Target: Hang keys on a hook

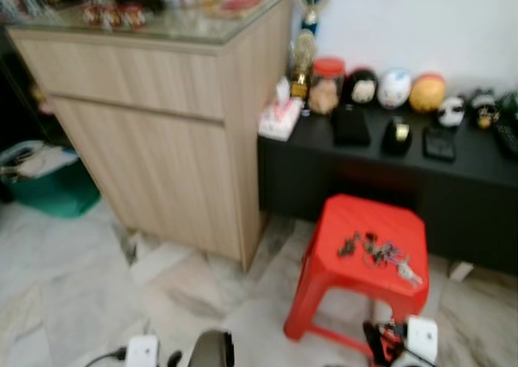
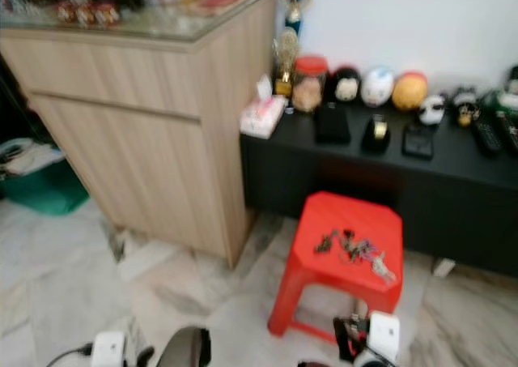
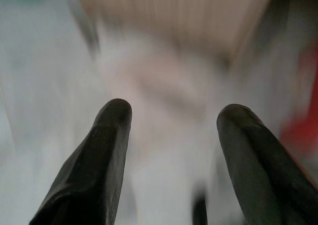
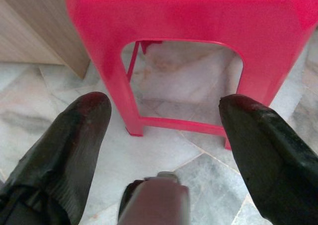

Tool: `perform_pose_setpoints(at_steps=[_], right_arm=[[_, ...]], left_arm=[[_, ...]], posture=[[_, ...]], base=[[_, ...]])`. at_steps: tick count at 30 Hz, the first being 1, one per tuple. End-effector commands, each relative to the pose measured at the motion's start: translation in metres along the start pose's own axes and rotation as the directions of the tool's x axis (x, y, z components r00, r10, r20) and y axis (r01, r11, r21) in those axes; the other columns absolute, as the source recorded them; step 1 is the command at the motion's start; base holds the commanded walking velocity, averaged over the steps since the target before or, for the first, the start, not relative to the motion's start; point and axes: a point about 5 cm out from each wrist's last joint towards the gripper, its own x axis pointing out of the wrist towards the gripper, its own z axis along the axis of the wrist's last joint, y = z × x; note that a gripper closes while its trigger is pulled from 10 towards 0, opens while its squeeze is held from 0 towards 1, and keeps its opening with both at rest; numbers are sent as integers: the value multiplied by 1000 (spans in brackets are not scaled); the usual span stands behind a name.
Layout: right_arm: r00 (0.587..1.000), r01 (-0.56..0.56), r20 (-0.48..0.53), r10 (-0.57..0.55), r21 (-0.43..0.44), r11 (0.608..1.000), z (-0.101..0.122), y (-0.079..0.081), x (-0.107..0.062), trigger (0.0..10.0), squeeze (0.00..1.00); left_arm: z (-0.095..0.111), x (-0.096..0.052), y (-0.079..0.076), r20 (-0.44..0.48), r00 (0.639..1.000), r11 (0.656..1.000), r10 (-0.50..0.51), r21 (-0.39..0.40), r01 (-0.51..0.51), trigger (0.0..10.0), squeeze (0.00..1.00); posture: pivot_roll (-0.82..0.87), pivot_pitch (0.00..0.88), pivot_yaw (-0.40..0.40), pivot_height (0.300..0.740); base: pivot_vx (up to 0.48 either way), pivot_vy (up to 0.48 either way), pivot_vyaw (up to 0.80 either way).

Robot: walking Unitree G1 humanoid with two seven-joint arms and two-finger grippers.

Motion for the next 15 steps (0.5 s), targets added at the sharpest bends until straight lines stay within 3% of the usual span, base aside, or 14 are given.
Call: perform_pose_setpoints(at_steps=[1, 7, 12, 14, 15], right_arm=[[998, 10, 62, -10, -2, 1000, 7, -6, -1, 10000, 0], [995, -7, 95, 8, -9, 1000, 12, -6, 0, 10000, 0], [988, -15, 151, 20, -34, 999, 18, -5, -1, 10000, 0], [978, -19, 207, 32, -64, 998, 30, 0, 3, 10000, 0], [959, -40, 277, 62, -87, 995, 54, 11, 13, 10000, 0]], left_arm=[[28, 8, -8, 147, 989, 1000, -6, -17, 8, 10000, 0], [42, 9, -13, 224, 975, 999, -13, -25, 20, 10000, 0], [52, 1, -14, 297, 954, 997, -33, -55, 52, 10000, 0], [54, -2, -17, 305, 950, 996, -60, -49, 78, 10000, 0], [56, -5, -19, 310, 947, 994, -83, -36, 99, 10000, 0]], posture=[[7, 0, -31, 612], [13, 0, -42, 612], [16, 0, -49, 612], [15, 0, -48, 612], [15, 0, -48, 612]], base=[[0, 0, 0], [0, 0, 0], [0, 0, 0], [0, 0, 0], [0, 0, 0]])
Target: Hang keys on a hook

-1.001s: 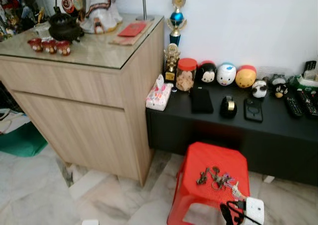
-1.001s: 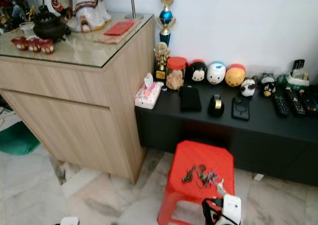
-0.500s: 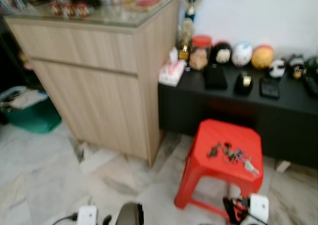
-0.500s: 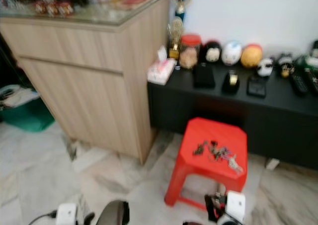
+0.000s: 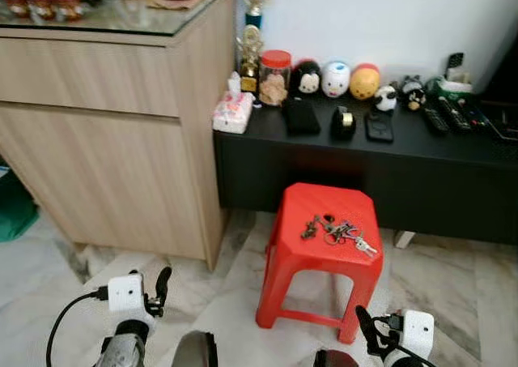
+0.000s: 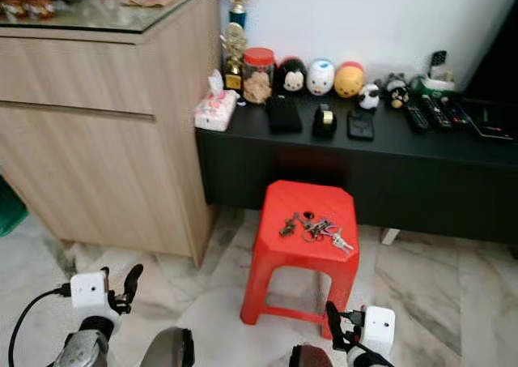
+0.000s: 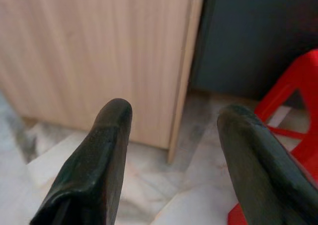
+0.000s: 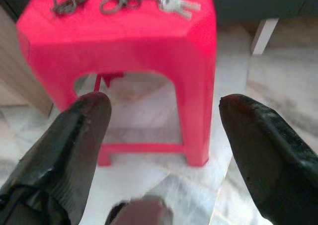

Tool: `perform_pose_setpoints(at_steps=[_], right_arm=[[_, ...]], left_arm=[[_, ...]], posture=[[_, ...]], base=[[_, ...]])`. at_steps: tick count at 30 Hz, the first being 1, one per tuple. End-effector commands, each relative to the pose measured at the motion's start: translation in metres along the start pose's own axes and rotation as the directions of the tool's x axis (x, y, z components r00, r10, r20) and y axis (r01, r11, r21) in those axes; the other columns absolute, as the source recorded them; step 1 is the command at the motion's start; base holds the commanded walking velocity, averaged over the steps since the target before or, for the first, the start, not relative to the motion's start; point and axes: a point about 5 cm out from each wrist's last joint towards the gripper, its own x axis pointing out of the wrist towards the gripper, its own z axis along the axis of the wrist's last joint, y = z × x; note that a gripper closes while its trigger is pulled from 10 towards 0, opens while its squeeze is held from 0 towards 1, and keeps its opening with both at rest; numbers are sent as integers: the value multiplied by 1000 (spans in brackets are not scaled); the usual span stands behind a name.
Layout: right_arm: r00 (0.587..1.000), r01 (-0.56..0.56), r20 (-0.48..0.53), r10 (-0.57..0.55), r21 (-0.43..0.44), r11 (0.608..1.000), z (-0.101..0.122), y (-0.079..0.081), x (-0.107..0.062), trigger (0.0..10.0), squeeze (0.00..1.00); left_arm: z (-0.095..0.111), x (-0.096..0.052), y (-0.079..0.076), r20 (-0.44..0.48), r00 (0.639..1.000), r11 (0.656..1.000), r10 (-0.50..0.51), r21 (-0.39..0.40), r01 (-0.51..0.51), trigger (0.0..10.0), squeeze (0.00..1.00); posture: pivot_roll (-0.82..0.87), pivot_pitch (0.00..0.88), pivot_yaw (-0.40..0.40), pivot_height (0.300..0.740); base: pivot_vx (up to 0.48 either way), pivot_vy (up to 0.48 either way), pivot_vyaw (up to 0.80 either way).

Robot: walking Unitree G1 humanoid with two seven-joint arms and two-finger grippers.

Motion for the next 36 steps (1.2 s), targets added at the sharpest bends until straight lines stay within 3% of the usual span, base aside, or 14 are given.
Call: perform_pose_setpoints(at_steps=[1, 3, 8, 16, 25, 36], right_arm=[[995, -21, 93, 23, -25, 999, 25, 7, 14, 10000, 0], [974, -74, 211, 83, -52, 996, 60, 24, 29, 10000, 0], [939, -183, 275, 208, -115, 976, 83, 41, 33, 10000, 0], [941, -197, 259, 220, -112, 974, 89, 47, 35, 10000, 0], [949, -219, 214, 230, -74, 973, 78, 49, 32, 10000, 0], [952, -217, 203, 229, -78, 973, 82, 49, 34, 10000, 0]], left_arm=[[1, -1, -3, -9, 1000, 1000, -25, -3, 25, 10000, 0], [3, -5, -9, -6, 998, 998, -55, 12, 55, 10000, 0], [-1, -9, -12, -36, 998, 999, -50, 5, 50, 10000, 0], [4, -2, -19, -40, 997, 998, -66, -2, 66, 10000, 0], [3, -1, -28, -52, 992, 994, -112, -3, 112, 10000, 0], [6, 1, -29, -48, 992, 993, -119, -5, 119, 10000, 0]], posture=[[15, 0, -48, 612], [10, 0, -51, 612], [-1, 0, -53, 612], [-13, 0, -56, 612], [-25, 0, -45, 612], [-15, 0, -47, 612]], base=[[0, 0, 0], [0, 0, 0], [0, 0, 0], [32, 0, 0], [320, 0, 0], [379, 0, 0]])
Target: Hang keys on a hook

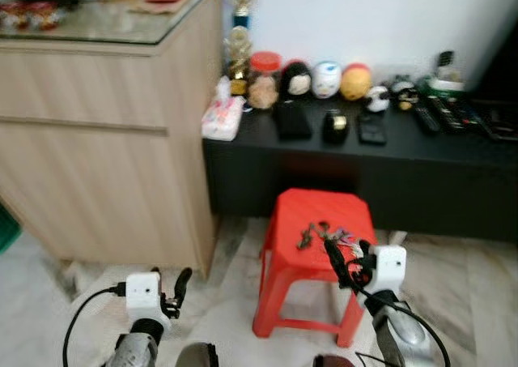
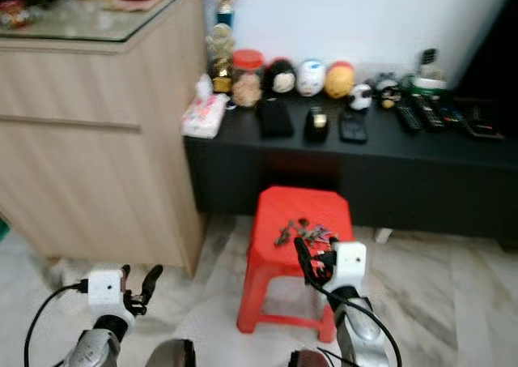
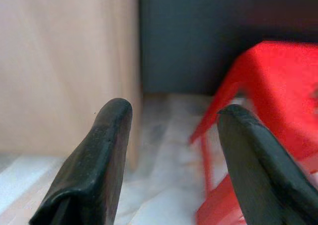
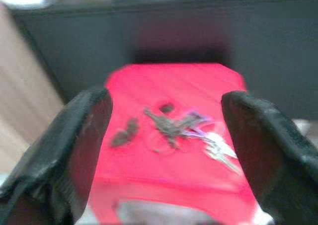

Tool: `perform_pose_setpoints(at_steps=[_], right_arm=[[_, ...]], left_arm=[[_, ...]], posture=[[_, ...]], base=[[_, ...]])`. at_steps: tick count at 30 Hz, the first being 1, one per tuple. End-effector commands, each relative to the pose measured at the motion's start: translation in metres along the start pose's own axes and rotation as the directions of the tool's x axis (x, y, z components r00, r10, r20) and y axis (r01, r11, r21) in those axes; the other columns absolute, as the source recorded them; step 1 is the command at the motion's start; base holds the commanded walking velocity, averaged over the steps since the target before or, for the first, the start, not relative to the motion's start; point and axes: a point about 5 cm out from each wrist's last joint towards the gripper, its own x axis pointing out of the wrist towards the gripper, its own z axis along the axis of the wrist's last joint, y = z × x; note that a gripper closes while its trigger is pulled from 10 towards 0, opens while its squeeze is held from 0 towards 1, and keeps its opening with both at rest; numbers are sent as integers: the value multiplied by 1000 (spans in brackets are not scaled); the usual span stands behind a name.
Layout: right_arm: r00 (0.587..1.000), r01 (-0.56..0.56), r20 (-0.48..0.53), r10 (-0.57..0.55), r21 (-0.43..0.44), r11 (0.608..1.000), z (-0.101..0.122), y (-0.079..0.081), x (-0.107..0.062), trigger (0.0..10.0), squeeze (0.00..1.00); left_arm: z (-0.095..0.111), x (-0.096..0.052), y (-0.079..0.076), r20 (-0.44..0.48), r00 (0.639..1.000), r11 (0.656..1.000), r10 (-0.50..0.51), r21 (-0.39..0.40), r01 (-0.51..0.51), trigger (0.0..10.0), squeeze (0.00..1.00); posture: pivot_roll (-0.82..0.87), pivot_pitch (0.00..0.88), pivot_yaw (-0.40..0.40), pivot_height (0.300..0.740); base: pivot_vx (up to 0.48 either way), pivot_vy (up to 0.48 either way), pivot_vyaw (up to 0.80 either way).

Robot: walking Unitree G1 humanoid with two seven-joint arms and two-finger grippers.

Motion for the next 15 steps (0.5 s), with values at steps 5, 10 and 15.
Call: perform_pose_setpoints(at_steps=[5, 10, 15], right_arm=[[1000, -12, 15, 12, 9, 1000, 6, 3, 6, 10000, 0], [999, -39, -4, 39, -10, 999, 5, 4, 4, 10000, 0], [998, -55, -7, 55, -24, 998, 4, 4, 3, 10000, 0]], left_arm=[[4, 0, 2, 4, 1000, 1000, -5, 19, 5, 10000, 0], [4, 0, 3, 2, 1000, 1000, -4, 22, 4, 10000, 0], [3, 0, 3, -3, 1000, 1000, -3, 28, 3, 10000, 0]], posture=[[-11, 0, -49, 612], [-12, 0, -49, 612], [-10, 0, -50, 612]], base=[[403, 0, 0], [405, 0, 0], [407, 0, 719]])
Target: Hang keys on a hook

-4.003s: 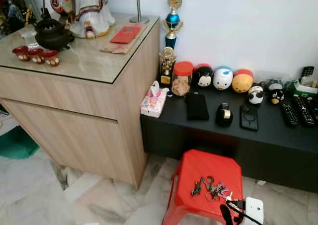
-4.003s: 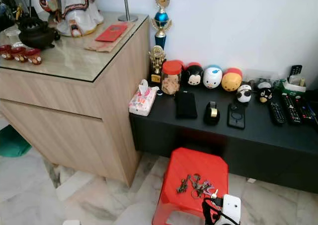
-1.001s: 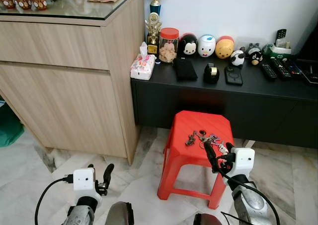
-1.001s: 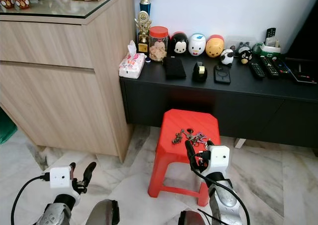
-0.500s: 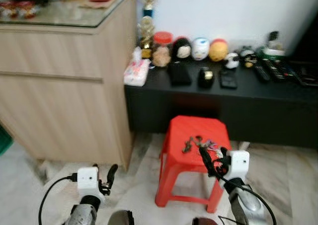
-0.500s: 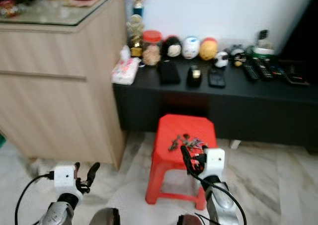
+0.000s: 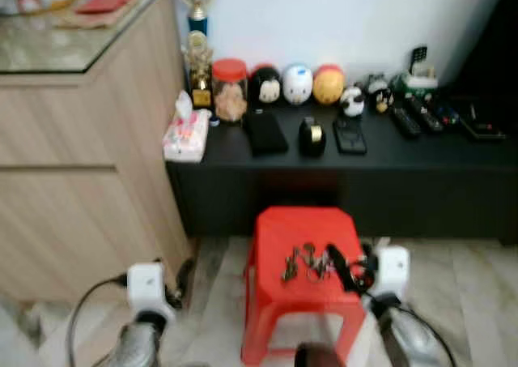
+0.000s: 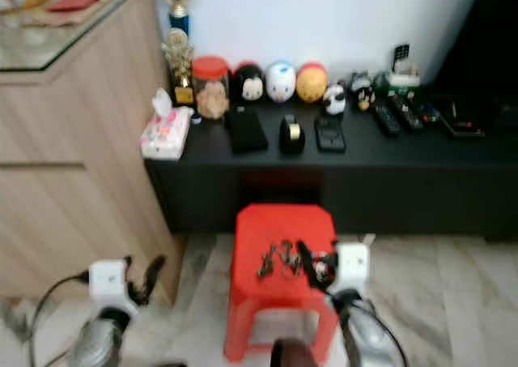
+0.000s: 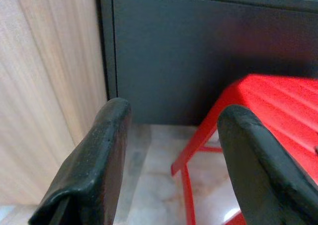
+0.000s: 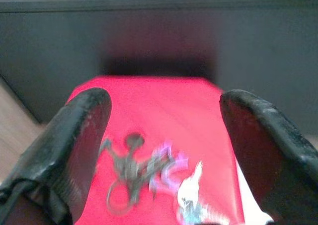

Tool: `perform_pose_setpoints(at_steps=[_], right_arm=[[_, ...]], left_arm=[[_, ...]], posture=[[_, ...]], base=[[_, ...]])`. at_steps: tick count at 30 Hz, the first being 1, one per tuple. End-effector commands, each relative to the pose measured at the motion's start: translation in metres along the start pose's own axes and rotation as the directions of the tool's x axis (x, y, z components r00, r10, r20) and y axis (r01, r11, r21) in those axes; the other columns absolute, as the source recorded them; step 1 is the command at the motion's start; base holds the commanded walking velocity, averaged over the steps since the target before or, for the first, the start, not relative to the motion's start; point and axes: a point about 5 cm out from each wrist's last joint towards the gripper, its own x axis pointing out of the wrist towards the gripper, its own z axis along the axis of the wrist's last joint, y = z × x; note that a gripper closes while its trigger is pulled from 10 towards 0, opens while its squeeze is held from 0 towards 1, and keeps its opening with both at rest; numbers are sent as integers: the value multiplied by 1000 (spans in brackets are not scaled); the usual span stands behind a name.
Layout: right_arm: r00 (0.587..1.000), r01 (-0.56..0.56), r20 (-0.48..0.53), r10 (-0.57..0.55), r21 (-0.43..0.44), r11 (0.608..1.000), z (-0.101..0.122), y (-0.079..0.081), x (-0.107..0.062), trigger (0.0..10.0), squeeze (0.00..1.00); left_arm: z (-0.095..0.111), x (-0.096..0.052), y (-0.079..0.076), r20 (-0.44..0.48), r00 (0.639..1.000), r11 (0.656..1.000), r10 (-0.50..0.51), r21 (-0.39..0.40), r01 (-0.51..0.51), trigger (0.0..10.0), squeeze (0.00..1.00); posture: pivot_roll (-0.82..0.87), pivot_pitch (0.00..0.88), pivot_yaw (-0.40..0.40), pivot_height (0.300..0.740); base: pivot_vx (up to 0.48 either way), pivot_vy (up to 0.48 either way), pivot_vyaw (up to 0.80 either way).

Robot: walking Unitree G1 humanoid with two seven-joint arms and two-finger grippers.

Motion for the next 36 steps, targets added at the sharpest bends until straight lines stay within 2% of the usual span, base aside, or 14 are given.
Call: perform_pose_setpoints(at_steps=[1, 5, 14, 16, 18, 19, 21, 22, 28, 34, 36], right_arm=[[998, -60, 30, 60, 7, 998, 6, 14, 8, 10000, 0], [998, -59, 29, 58, 32, 998, 6, 14, 7, 10000, 0], [994, -98, -48, 98, -7, 995, 4, 9, 10, 10000, 0], [976, -188, -123, 182, -40, 981, -1, 10, 13, 10000, 0], [964, -230, -150, 220, -47, 972, -3, 11, 13, 10000, 0], [947, -265, -210, 244, -81, 961, -6, 10, 15, 10000, 0], [938, -277, -242, 247, -95, 956, -8, 9, 16, 10000, 0], [922, -279, -308, 234, -111, 954, -13, 5, 17, 10000, 0], [898, -288, -387, 211, -153, 946, -16, 0, 22, 10000, 0], [856, -356, -442, 269, -124, 926, -19, 9, 27, 10000, 0], [832, -379, -485, 268, -146, 914, -26, 14, 26, 10000, 0]], left_arm=[[-5, -6, 12, -31, 999, 999, 29, 31, -28, 10000, 0], [-6, -7, 10, -37, 999, 999, 28, 28, -27, 10000, 0], [-13, -12, 10, -69, 997, 999, 16, 35, -13, 10000, 0], [-14, -12, 10, -77, 997, 999, 15, 41, -11, 10000, 0], [-13, -12, 10, -76, 997, 999, 14, 41, -11, 10000, 0], [-13, -11, 9, -75, 997, 999, 12, 40, -9, 10000, 0], [-13, -10, 9, -75, 997, 999, 11, 39, -8, 10000, 0], [-13, -10, 8, -75, 997, 999, 8, 38, -5, 10000, 0], [-13, -12, 4, -77, 997, 999, -6, 36, 9, 10000, 0], [-13, -17, 4, -79, 997, 999, -13, 43, 16, 10000, 0], [-13, -19, 3, -82, 996, 999, -17, 45, 21, 10000, 0]], posture=[[-8, 0, -50, 612], [-11, 0, -51, 612], [-11, 0, -54, 612], [-11, 0, -55, 612], [-10, 0, -56, 612], [-10, 0, -58, 612], [-10, 0, -58, 612], [-11, 0, -58, 612], [1, 0, -64, 612], [13, 0, -62, 612], [21, 0, -62, 612]], base=[[349, 0, 794], [71, 0, 197], [0, 0, 0], [0, 0, 0], [0, 0, 0], [0, 0, 0], [0, 0, 0], [0, 0, 0], [0, 0, 0], [0, 0, 0], [0, 0, 0]])
